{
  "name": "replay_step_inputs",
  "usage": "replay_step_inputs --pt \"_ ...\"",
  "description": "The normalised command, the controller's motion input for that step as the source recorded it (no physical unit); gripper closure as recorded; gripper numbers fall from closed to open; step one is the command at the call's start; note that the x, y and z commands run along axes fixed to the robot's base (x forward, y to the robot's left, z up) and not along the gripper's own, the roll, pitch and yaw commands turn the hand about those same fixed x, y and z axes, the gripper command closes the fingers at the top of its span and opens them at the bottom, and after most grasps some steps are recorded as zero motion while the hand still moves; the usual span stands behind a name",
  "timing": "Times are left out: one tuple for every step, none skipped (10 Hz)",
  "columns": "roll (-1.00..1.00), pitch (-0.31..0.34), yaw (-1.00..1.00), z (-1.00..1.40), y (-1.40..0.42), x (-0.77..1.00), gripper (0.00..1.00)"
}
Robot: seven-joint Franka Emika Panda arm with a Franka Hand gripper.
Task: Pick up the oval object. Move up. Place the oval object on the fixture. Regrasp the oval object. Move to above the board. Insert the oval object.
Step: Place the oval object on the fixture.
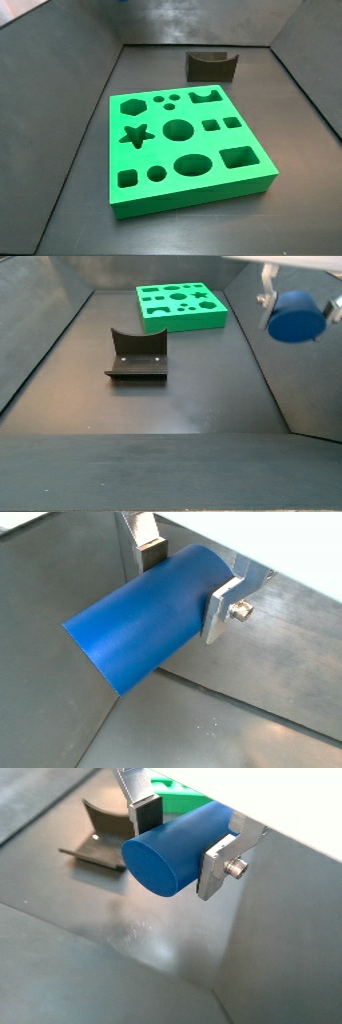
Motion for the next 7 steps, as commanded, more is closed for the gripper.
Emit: replay_step_inputs --pt "-0.21 0.025 1.0 -0.06 -0.87 1.0 1.0" --pt "-0.22 0.028 1.0 -0.05 -0.83 1.0 1.0" --pt "-0.25 0.03 1.0 -0.05 -0.8 1.0 1.0" --pt "-0.27 0.04 0.78 -0.05 -0.73 1.0 1.0" --pt "-0.25 0.047 0.55 -0.05 -0.68 1.0 1.0" --pt "-0.2 0.062 0.32 -0.04 -0.63 1.0 1.0" --pt "-0.17 0.066 0.24 -0.04 -0.6 1.0 1.0"
